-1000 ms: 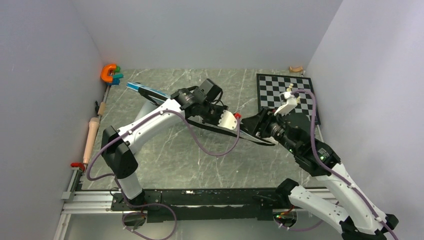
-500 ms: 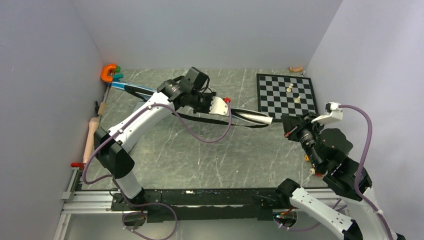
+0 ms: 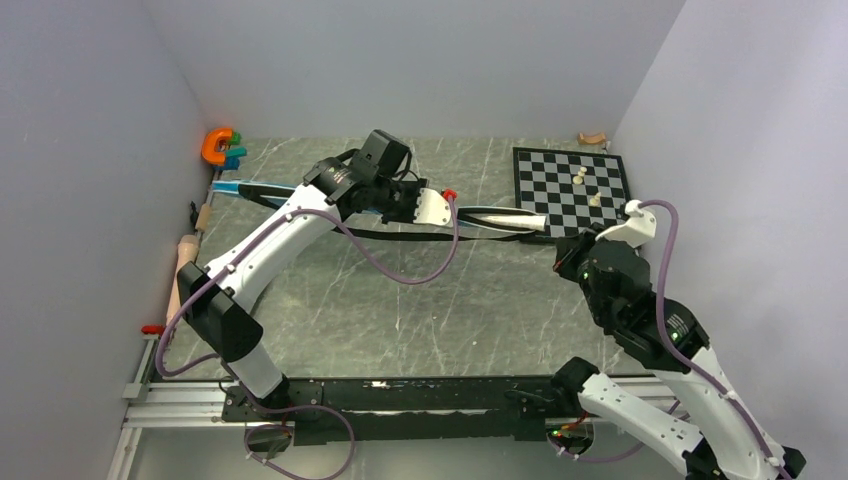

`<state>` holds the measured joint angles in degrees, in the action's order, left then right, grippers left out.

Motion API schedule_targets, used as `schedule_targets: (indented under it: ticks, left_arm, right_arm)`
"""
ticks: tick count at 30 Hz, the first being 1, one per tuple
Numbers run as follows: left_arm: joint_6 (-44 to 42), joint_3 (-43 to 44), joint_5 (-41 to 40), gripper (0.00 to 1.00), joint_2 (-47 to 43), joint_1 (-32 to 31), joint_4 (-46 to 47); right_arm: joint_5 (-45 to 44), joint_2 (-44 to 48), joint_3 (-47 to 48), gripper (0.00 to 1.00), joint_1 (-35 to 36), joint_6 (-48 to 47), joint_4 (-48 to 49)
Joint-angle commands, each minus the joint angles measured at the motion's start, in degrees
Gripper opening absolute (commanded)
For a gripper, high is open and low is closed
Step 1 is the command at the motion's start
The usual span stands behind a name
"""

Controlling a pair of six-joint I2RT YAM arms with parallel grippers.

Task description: Pack up the badminton gear

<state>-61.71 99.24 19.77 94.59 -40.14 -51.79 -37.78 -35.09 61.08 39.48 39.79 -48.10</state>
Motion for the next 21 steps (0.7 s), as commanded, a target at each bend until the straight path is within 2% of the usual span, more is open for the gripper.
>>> schedule_targets:
  ticks: [1, 13, 21]
  left_arm:
    - [-0.5, 1.0, 1.1, 0.0, -4.4, -0.1, 3.3]
    - [-1.1, 1.4, 2.0, 0.0, -4.7, -0.2, 2.1]
    - [-1.2, 2.1, 2.4, 0.0, -4.6, -0.2, 1.9]
  right_arm:
    - [-2.0, -2.5, 0.6, 0.0, 0.2, -1.5, 5.2]
    - [-2.3, -5.3, 0.2, 0.0, 0.2, -4.1, 9.1]
    - [2.2, -6.8, -0.9, 0.0, 0.1, -3.7, 12.3]
